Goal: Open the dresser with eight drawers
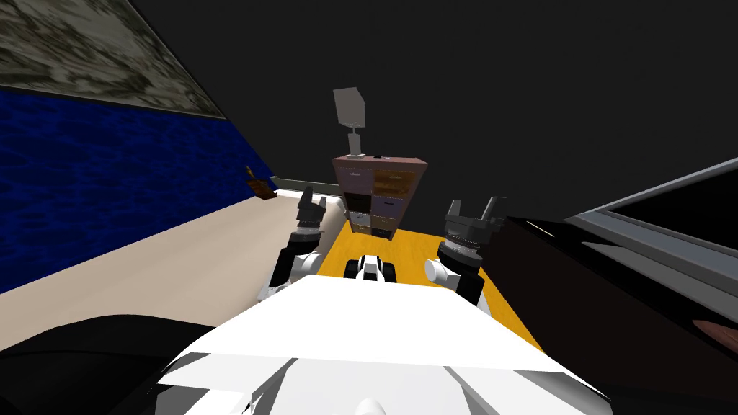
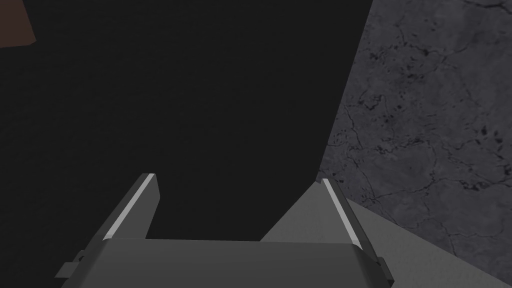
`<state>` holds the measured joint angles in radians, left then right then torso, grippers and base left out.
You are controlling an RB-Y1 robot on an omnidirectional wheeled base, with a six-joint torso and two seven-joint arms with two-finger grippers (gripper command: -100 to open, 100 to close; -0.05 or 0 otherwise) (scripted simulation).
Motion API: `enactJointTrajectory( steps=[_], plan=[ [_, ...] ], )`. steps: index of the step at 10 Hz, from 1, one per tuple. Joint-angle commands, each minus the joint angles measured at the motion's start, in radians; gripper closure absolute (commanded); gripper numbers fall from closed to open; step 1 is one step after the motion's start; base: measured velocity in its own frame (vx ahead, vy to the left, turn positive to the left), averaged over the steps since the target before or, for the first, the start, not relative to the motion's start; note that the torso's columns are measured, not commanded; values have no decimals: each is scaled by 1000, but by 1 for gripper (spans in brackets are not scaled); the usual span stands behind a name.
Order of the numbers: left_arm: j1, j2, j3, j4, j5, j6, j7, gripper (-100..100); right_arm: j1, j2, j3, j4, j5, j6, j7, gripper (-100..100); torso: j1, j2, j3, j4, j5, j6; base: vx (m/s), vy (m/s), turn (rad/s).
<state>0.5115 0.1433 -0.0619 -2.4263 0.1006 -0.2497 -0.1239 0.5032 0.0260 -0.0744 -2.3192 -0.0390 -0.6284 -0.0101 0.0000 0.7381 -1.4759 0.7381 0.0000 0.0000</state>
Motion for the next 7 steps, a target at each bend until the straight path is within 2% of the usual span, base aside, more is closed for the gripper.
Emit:
enactJointTrajectory(
  steps=[1,7],
  plan=[
    [-8,-1,3,-9,13,55,5,-100,0,0,0,0,0,0,0,0,0,-2,-1,0,0,0,128,-46,6],
    [-20,-18,8,-31,42,173,17,-100,0,0,0,0,0,0,0,0,-1,0,0,0,0,0,119,-37,7]
  ],
)
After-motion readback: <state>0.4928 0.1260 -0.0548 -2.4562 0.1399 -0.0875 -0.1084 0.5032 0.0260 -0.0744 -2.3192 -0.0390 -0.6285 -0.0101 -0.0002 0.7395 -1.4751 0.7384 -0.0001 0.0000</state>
